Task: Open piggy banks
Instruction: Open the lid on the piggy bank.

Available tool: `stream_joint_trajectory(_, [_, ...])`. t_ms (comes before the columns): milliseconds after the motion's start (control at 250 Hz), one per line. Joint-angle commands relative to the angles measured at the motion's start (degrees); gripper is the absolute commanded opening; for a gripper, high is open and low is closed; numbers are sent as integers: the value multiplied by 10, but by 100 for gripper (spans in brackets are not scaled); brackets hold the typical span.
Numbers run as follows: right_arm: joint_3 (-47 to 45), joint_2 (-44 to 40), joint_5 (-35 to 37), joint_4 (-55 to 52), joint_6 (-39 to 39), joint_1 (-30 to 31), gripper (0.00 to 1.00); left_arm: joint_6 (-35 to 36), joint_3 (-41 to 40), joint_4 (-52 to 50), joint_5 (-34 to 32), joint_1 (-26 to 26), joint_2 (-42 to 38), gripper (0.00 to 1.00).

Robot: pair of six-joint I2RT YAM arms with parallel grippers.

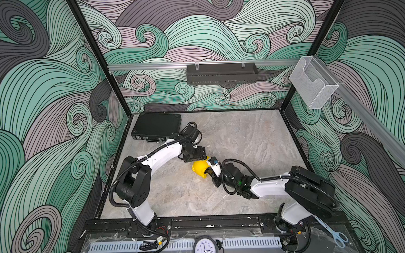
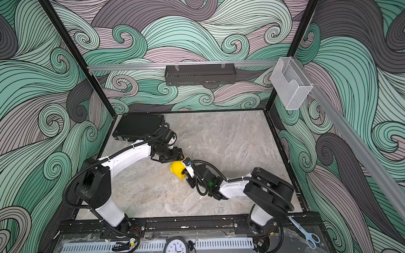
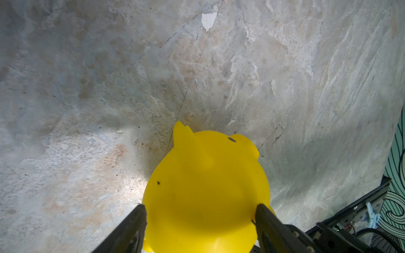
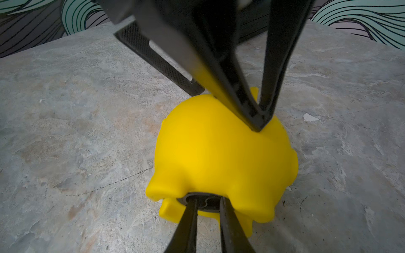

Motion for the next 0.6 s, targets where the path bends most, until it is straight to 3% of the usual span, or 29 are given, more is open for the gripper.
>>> stream_joint_trajectory(0, [10, 11, 10, -1, 1, -2, 21, -9, -11, -5, -10, -4, -7, 74])
stream_joint_trajectory(168, [17, 17, 19, -12, 11, -3, 21, -25, -38, 8, -21, -6, -22, 72])
stream_joint_trajectory(408, [-1, 24, -14, 26, 52, -3, 21, -65, -83, 35, -55, -8, -58, 72])
stream_joint_trajectory(595, [11, 22, -44, 18, 40, -4, 22, -93, -104, 51, -73, -9, -74, 71])
